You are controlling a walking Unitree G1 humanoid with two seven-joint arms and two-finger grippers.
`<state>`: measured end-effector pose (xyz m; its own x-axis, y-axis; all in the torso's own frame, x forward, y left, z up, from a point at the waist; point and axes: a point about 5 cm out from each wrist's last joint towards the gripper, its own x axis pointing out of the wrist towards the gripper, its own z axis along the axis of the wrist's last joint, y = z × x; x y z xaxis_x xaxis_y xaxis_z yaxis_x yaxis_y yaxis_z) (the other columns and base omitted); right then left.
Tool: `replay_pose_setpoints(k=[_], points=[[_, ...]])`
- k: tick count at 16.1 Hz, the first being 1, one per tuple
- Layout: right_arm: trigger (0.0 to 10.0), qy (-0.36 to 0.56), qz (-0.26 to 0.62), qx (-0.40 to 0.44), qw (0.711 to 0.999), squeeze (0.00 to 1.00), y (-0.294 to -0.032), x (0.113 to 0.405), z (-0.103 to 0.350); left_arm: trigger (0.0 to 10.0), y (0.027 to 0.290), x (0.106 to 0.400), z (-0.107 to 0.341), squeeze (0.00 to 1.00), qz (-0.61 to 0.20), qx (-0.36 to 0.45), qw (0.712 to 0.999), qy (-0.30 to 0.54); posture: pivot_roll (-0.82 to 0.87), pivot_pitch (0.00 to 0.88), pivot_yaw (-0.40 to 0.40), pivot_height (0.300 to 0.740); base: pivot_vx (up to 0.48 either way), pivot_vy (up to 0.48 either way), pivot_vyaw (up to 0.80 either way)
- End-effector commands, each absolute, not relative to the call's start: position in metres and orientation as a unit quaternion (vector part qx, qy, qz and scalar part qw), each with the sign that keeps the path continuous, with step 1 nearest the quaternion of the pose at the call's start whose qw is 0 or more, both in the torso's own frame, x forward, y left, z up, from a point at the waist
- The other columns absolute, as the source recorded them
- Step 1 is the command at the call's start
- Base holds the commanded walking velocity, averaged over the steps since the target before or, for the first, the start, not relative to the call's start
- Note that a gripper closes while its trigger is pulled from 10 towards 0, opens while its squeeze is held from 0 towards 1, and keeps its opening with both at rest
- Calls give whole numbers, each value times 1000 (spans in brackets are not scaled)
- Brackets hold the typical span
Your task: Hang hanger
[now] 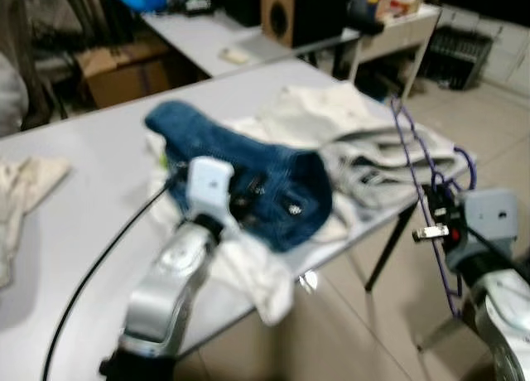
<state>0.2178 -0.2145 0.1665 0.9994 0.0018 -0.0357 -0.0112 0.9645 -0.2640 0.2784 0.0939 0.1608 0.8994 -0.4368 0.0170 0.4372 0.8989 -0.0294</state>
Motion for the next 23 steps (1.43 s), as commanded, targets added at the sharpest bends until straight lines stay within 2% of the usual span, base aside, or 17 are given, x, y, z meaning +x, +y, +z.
replay_pose_setpoints(k=[1, 3, 4, 11, 13, 14, 15, 17, 18, 21, 22, 23], points=[[10000, 18, 9, -132, 991, 0, -212, 217, 168, 10000, 98, 280, 157, 0, -216, -4, 976, 4, -211, 23, 29, 740, 0, 480, 0], [10000, 25, 1, -133, 991, 0, -215, 216, 165, 10000, 94, 280, 156, 0, -227, 4, 974, 4, -217, 23, 28, 740, 0, 240, 0], [10000, 33, -11, -133, 990, 0, -218, 215, 163, 10000, 90, 278, 154, 1000, -247, 3, 969, 12, -226, 25, 26, 740, 0, 0, 0], [10000, 45, -28, -134, 990, 0, -225, 213, 160, 10000, 72, 267, 152, 1000, -337, -10, 941, 28, -232, 24, 24, 740, 0, 0, 0], [10000, 47, -30, -136, 989, 0, -226, 213, 160, 10000, 67, 264, 153, 1000, -358, 0, 933, 26, -232, 22, 20, 740, 0, 0, 0], [10000, 49, -30, -138, 989, 0, -226, 214, 159, 10000, 63, 265, 152, 1000, -362, 32, 931, 29, -232, 22, 20, 740, 0, 0, 0], [10000, 49, -31, -139, 989, 0, -226, 214, 159, 10000, 62, 267, 151, 1000, -361, 47, 931, 32, -233, 21, 19, 740, 0, 0, 0], [10000, 47, -36, -142, 988, 0, -226, 216, 160, 10000, 71, 283, 148, 1000, -289, 152, 945, 34, -237, 14, 30, 740, 0, 0, 0], [10000, 45, -42, -141, 988, 0, -227, 217, 160, 10000, 74, 289, 148, 1000, -270, 169, 947, 35, -233, 14, 31, 740, 0, 0, 0], [10000, 48, -44, -139, 988, 0, -226, 216, 159, 10000, 74, 289, 147, 988, -263, 149, 952, 43, -230, 8, 25, 740, 0, 0, 0], [10000, 48, -41, -139, 988, 0, -226, 217, 159, 10000, 75, 289, 146, 188, -258, 137, 955, 44, -230, 8, 25, 740, 0, 0, 0], [10000, 47, -41, -139, 988, 0, -225, 218, 159, 8118, 76, 290, 146, 0, -252, 132, 958, 45, -230, 8, 25, 740, 0, 0, 0]])
